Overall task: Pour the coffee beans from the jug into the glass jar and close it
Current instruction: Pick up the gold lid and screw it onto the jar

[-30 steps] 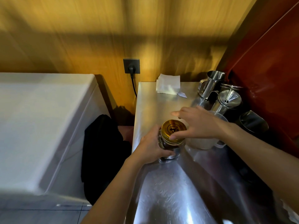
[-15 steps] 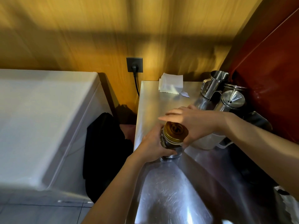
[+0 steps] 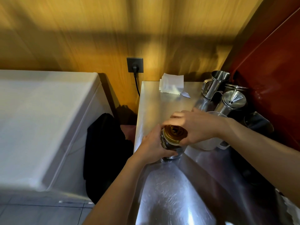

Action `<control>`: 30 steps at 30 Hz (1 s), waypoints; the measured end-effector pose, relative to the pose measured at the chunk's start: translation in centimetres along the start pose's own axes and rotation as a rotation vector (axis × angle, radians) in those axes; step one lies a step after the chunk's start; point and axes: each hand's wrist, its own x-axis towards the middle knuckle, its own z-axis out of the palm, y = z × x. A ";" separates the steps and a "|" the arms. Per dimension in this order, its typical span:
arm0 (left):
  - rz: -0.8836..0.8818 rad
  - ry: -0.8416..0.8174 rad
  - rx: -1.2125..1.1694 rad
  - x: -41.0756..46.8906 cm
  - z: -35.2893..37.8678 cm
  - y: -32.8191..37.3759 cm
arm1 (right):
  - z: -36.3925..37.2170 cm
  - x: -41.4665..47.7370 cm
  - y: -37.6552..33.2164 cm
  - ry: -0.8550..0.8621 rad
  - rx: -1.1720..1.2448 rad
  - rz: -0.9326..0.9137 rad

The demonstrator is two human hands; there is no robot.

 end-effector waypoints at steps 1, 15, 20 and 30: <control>-0.003 -0.001 0.006 0.0 0.0 0.0 | 0.1 0.0 -0.2 0.022 -0.010 0.007; -0.007 0.012 0.031 0.0 0.3 0.0 | 1.3 -0.3 0.4 0.210 -0.082 0.097; -0.003 0.004 0.034 0.0 0.4 0.0 | 1.5 -0.2 0.0 0.298 -0.196 0.212; -0.001 0.008 0.012 0.1 0.4 0.0 | 2.1 -0.3 -0.1 0.288 -0.148 0.174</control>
